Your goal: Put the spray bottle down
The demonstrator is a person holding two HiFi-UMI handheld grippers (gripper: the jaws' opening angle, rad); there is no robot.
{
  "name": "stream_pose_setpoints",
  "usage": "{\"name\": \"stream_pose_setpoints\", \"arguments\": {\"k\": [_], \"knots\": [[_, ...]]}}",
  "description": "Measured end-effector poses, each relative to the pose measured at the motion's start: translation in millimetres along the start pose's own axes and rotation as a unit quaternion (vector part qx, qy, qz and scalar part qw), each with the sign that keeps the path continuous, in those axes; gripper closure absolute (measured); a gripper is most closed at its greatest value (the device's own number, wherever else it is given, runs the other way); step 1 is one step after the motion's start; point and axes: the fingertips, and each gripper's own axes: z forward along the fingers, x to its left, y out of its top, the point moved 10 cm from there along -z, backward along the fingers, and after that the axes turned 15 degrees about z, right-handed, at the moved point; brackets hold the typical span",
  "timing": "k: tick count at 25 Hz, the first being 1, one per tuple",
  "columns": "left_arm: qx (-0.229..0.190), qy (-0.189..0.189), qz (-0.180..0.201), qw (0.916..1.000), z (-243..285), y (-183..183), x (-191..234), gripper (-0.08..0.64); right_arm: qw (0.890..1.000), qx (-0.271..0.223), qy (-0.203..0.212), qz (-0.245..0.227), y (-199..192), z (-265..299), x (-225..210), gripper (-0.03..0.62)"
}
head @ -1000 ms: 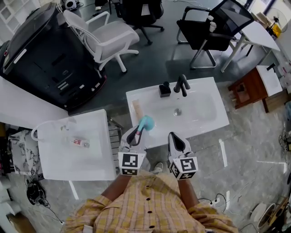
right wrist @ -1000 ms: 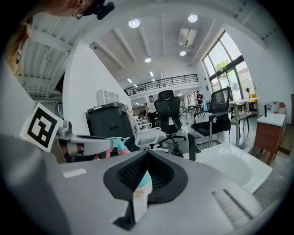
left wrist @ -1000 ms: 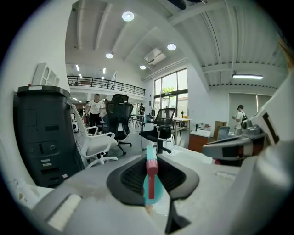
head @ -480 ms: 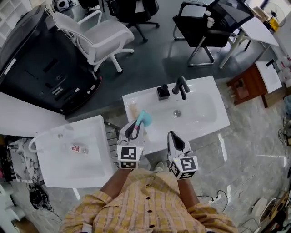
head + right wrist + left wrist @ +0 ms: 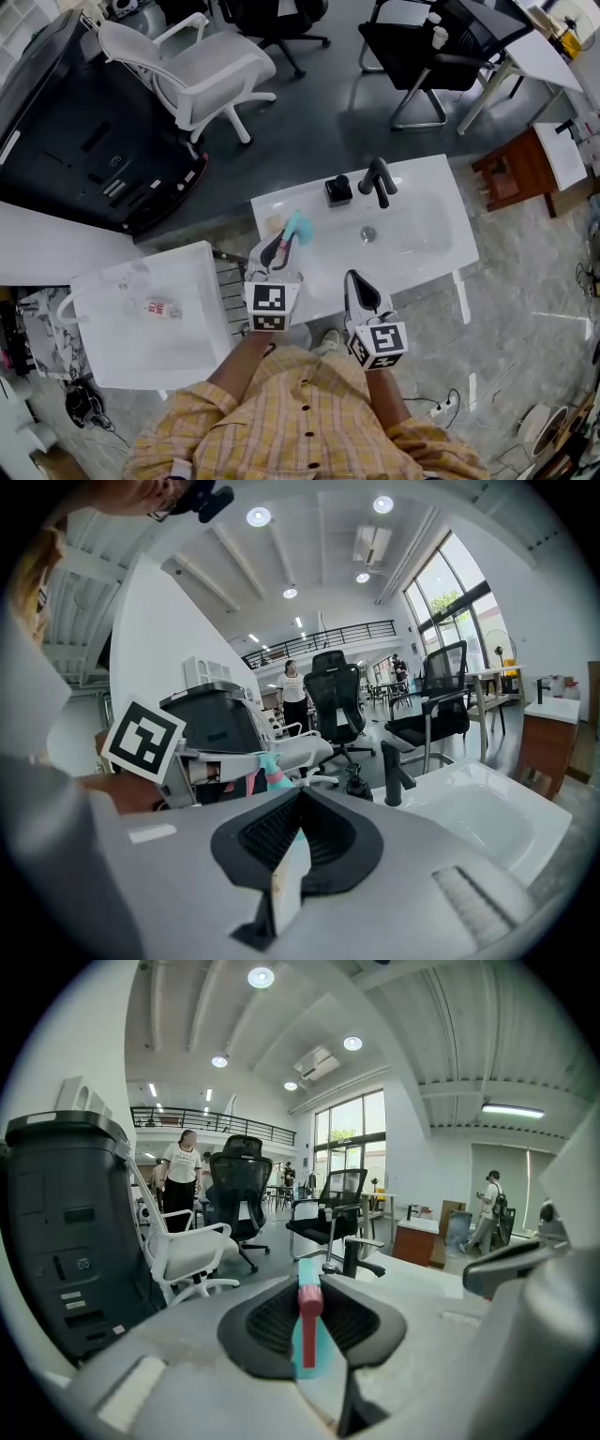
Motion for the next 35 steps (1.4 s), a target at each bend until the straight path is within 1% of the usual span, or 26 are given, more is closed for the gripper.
{"name": "stream_pose_setpoints", "arguments": {"k": [15, 24, 31, 35], "knots": [[0.006, 0.009, 0.022, 0.9997, 59, -6, 15, 0.492, 1.000, 0.015, -0.008, 0.001, -7, 7, -9, 0.591], [0.012, 0.010, 0.022, 0.9996, 88, -13, 19, 0.492, 1.000, 0.021, -0.018, 0.001, -9, 4, -13, 0.591], [0.010, 0.010, 0.017, 0.9998, 101, -17, 22, 0.492, 0.999, 0.023, -0.026, -0.002, -12, 3, -15, 0.591], [0.009, 0.005, 0.022, 0.9997, 106, -19, 21, 0.491, 0.999, 0.024, -0.029, -0.005, -13, 2, -14, 0.591]]}}
